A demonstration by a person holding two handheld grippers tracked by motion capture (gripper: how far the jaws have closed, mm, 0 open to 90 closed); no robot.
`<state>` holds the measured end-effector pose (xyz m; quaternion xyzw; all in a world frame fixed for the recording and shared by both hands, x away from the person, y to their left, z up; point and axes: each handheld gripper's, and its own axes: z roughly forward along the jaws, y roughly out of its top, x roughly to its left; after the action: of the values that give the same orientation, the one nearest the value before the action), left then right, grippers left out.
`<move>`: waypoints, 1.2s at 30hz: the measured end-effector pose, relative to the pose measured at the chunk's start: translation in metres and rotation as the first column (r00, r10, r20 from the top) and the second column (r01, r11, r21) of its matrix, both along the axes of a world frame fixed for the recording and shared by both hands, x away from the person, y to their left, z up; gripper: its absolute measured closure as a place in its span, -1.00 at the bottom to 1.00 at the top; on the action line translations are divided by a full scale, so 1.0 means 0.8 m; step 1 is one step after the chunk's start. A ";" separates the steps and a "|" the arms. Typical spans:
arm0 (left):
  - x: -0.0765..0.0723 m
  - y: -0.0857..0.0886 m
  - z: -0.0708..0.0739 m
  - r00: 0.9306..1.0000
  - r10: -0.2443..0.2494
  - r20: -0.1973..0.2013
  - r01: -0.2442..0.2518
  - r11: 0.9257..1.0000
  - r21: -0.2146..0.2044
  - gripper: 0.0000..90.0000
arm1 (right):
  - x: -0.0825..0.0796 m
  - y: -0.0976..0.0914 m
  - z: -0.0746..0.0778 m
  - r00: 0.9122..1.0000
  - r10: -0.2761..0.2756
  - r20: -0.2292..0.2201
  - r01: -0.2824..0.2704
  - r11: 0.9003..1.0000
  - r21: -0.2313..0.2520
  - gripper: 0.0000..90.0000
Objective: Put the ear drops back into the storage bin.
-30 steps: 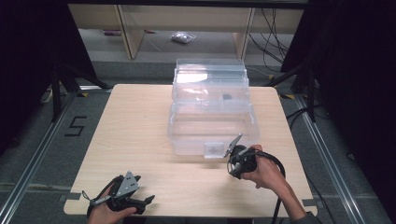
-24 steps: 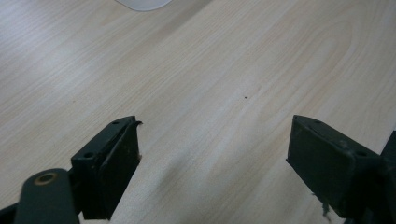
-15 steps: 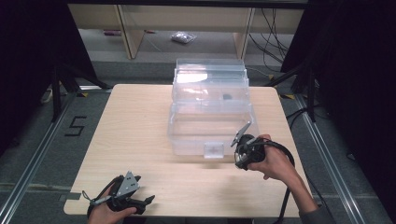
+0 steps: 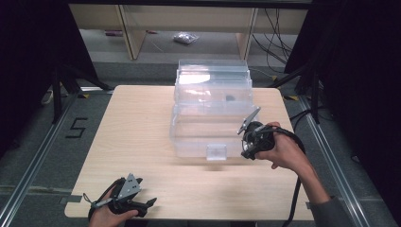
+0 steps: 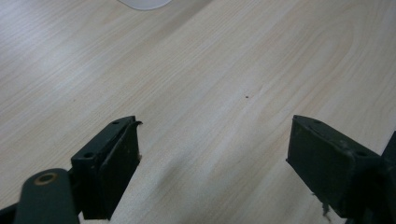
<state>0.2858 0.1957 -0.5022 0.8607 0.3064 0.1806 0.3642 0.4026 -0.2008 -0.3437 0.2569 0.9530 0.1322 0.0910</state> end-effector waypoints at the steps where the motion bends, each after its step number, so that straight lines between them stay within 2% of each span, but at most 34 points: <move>1: 0.000 0.000 0.000 1.000 0.000 -0.001 0.000 1.000 0.000 -0.64 | 0.002 0.000 0.003 1.000 0.007 0.001 -0.007 1.000 0.002 0.34; 2: 0.000 0.000 0.000 1.000 0.000 -0.001 0.000 1.000 0.000 -0.64 | 0.003 0.000 0.006 1.000 -0.008 -0.005 0.008 1.000 0.010 0.34; 3: 0.000 0.000 0.000 1.000 -0.002 -0.005 0.002 1.000 -0.001 -0.64 | 0.006 0.000 0.008 1.000 0.008 0.003 -0.008 1.000 0.011 0.34; 4: -0.001 -0.001 -0.001 1.000 0.002 -0.009 -0.002 1.000 -0.023 -0.64 | 0.008 0.000 0.011 1.000 -0.004 -0.002 0.004 1.000 0.013 0.34; 5: -0.001 -0.001 -0.001 1.000 0.001 -0.009 -0.001 1.000 -0.022 -0.64 | 0.011 -0.001 0.013 1.000 0.007 0.002 -0.007 1.000 0.014 0.34; 6: -0.002 -0.002 -0.001 1.000 0.011 -0.017 -0.011 1.000 -0.029 -0.64 | 0.011 0.000 0.014 1.000 -0.011 -0.005 0.011 1.000 0.018 0.34; 8: 0.000 0.000 0.000 1.000 -0.005 -0.005 0.005 1.000 0.002 -0.64 | 0.018 -0.001 0.018 1.000 -0.015 0.000 0.015 1.000 0.016 0.34; 10: -0.001 -0.001 -0.001 1.000 0.002 -0.010 -0.002 1.000 -0.024 -0.64 | 0.022 -0.002 0.020 0.999 -0.033 -0.005 0.033 0.999 0.017 0.34; 12: -0.001 -0.001 -0.001 1.000 0.001 -0.009 -0.001 1.000 -0.022 -0.64 | 0.029 -0.002 0.022 1.000 -0.022 0.000 0.022 1.000 0.016 0.34; 14: -0.001 -0.002 -0.001 1.000 0.001 -0.006 -0.001 1.000 -0.027 -0.64 | 0.035 -0.003 0.023 0.999 -0.036 0.000 0.036 0.999 0.015 0.34; 16: 0.000 0.000 0.000 1.000 -0.002 -0.005 0.002 1.000 0.002 -0.64 | 0.041 -0.003 0.023 0.998 -0.062 -0.006 0.062 0.998 0.007 0.34; 19: 0.000 0.000 0.000 1.000 -0.003 -0.005 0.003 1.000 0.003 -0.64 | 0.049 -0.004 0.022 0.997 -0.074 -0.008 0.074 0.997 0.007 0.34; 22: -0.001 -0.001 -0.001 1.000 0.005 -0.013 -0.005 1.000 -0.017 -0.64 | 0.059 -0.006 0.018 0.995 -0.099 -0.012 0.099 0.995 0.009 0.34; 24: 0.000 0.000 0.000 1.000 -0.004 -0.001 0.004 1.000 0.002 -0.64 | 0.067 -0.008 0.014 0.993 -0.118 -0.018 0.118 0.993 0.001 0.34; 26: 0.000 0.000 0.000 1.000 -0.002 -0.003 0.002 1.000 0.001 -0.64 | 0.074 -0.009 0.011 0.991 -0.132 -0.027 0.132 0.991 -0.004 0.34; 27: -0.001 -0.001 -0.001 1.000 0.005 -0.010 -0.005 1.000 -0.015 -0.64 | 0.077 -0.010 0.009 0.991 -0.134 -0.028 0.134 0.991 -0.004 0.34; 30: -0.001 -0.001 0.000 1.000 -0.007 -0.011 0.007 1.000 0.001 -0.64 | 0.087 -0.013 0.005 0.989 -0.142 -0.034 0.142 0.990 -0.004 0.34; 32: -0.001 0.000 0.000 1.000 -0.005 -0.010 0.005 1.000 -0.001 -0.64 | 0.092 -0.013 0.001 0.985 -0.167 -0.045 0.167 0.986 -0.012 0.34; 35: -0.002 -0.002 -0.001 1.000 0.007 -0.017 -0.008 1.000 -0.028 -0.64 | 0.101 -0.014 -0.006 0.984 -0.173 -0.051 0.172 0.985 -0.020 0.34; 36: -0.001 0.000 0.000 1.000 0.001 -0.015 -0.001 1.000 0.000 -0.64 | 0.103 -0.013 -0.007 0.982 -0.181 -0.055 0.180 0.983 -0.021 0.34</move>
<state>0.2850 0.1955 -0.5024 0.8619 0.3096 0.1741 0.3620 0.4847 -0.2116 -0.3493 0.3452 0.9290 0.1083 0.0776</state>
